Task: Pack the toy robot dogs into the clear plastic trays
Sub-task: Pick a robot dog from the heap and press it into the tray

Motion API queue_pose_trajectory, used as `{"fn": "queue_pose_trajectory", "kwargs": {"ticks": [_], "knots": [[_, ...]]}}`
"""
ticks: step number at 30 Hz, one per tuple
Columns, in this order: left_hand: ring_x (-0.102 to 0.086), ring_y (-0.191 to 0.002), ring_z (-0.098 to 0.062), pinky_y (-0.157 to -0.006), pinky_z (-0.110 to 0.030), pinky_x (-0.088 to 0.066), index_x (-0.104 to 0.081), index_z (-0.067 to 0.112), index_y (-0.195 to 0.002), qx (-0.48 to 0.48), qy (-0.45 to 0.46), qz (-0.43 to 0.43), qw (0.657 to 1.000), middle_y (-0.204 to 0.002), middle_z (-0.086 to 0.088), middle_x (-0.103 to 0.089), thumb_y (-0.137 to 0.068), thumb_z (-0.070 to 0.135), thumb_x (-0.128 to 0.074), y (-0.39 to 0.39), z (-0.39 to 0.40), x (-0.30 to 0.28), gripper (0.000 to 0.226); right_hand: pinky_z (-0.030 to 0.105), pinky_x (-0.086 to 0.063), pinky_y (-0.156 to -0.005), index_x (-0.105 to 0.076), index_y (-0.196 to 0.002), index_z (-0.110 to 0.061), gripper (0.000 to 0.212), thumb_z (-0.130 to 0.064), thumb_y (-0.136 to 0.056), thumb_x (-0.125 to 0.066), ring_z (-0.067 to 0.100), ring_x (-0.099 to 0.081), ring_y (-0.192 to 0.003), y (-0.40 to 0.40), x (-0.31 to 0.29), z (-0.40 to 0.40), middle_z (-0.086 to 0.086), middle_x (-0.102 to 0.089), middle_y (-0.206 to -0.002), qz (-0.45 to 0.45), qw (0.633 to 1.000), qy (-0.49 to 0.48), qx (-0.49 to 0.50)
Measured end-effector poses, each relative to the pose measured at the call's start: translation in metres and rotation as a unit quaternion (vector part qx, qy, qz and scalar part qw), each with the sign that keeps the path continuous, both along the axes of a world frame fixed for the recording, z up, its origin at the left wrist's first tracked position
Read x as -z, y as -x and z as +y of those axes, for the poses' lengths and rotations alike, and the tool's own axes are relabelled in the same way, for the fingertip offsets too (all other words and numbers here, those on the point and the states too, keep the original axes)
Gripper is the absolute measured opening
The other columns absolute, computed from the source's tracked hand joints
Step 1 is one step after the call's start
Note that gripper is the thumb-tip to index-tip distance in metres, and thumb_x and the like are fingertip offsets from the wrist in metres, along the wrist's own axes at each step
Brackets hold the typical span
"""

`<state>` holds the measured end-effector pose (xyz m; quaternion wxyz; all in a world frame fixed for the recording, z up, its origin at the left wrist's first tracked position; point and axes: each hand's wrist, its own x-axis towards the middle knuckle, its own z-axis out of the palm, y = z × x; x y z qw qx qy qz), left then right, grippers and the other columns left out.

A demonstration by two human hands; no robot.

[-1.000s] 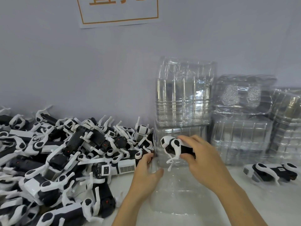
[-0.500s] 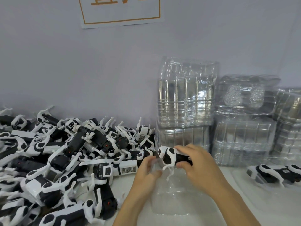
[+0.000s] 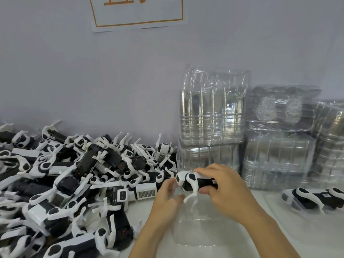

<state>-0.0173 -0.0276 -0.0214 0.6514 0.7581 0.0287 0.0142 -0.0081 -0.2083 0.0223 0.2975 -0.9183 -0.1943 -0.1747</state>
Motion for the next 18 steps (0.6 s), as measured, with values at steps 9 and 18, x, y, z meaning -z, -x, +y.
{"fn": "queue_pose_trajectory", "kwargs": {"ticks": [9,18], "knots": [[-0.044,-0.107,0.019,-0.089,-0.016,-0.041,-0.054,0.044,-0.109,0.006,-0.009,-0.008,1.000,-0.119,0.026,-0.054,-0.092,0.008,-0.066,0.003,0.001,-0.005,0.042,0.030,-0.041,-0.095,-0.064,-0.127,-0.042,0.046,-0.025,-0.086,-0.075,0.004,-0.048,-0.105,0.002,0.006,-0.002,-0.023,-0.055,-0.104,0.063,0.997,0.039,0.018],[-0.047,-0.104,0.019,-0.077,-0.005,-0.042,-0.052,0.036,-0.118,0.000,-0.007,-0.017,1.000,-0.115,0.027,-0.055,-0.092,0.010,-0.068,0.003,0.002,-0.005,0.041,0.036,-0.049,-0.088,-0.068,-0.114,-0.042,0.040,-0.022,-0.081,-0.077,0.010,-0.055,-0.099,-0.002,0.013,0.001,-0.017,-0.062,-0.100,0.102,0.994,0.028,0.026]]}}
